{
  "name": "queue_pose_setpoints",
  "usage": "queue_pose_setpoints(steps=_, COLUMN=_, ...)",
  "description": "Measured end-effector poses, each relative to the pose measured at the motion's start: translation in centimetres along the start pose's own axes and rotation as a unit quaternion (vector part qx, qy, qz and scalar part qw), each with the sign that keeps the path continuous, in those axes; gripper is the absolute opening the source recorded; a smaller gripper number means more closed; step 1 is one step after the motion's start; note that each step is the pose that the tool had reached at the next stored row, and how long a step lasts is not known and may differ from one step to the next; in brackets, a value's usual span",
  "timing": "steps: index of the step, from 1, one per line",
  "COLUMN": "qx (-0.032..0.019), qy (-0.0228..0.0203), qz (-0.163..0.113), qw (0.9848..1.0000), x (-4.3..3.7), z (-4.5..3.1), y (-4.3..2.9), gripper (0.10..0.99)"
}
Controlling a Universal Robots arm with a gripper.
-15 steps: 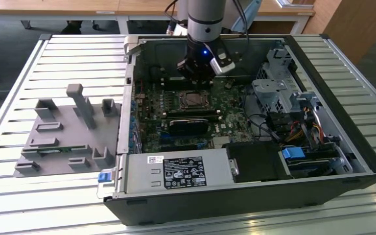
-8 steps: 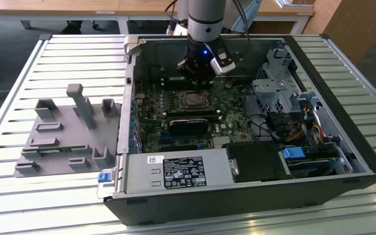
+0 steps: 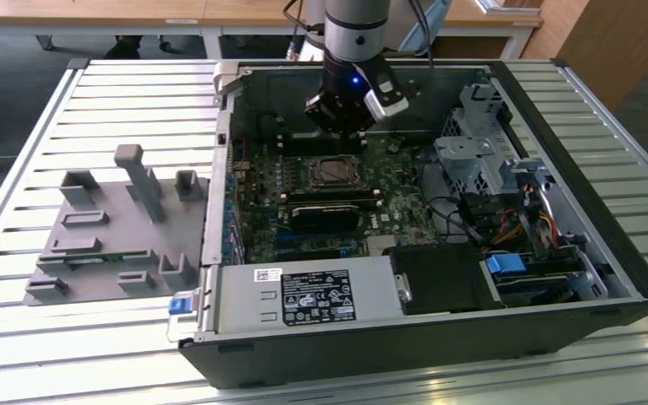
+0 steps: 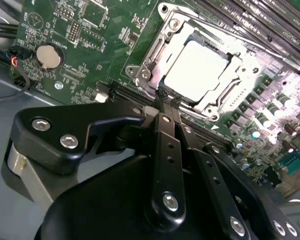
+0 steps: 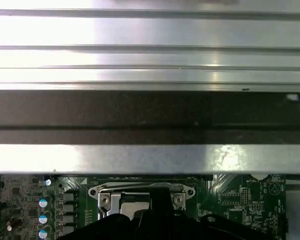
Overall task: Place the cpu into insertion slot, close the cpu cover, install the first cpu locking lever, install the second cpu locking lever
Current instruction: 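Install the second cpu locking lever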
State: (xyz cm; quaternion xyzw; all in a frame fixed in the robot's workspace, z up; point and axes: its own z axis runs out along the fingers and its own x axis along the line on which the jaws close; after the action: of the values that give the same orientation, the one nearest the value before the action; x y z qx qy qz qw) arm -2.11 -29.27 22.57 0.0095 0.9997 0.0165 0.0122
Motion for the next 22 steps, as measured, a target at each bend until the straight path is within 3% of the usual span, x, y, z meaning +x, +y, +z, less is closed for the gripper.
queue_pose_setpoints(steps=17, qx=0.0001, qy=0.0, qz=0.0, qw=1.0, x=-0.03, z=-0.09, y=-1.74, gripper=0.122)
queue_pose_setpoints(steps=22, qx=0.0001, qy=0.0, qz=0.0, qw=1.0, x=-0.05, z=-1.02, y=-1.73, gripper=0.122)
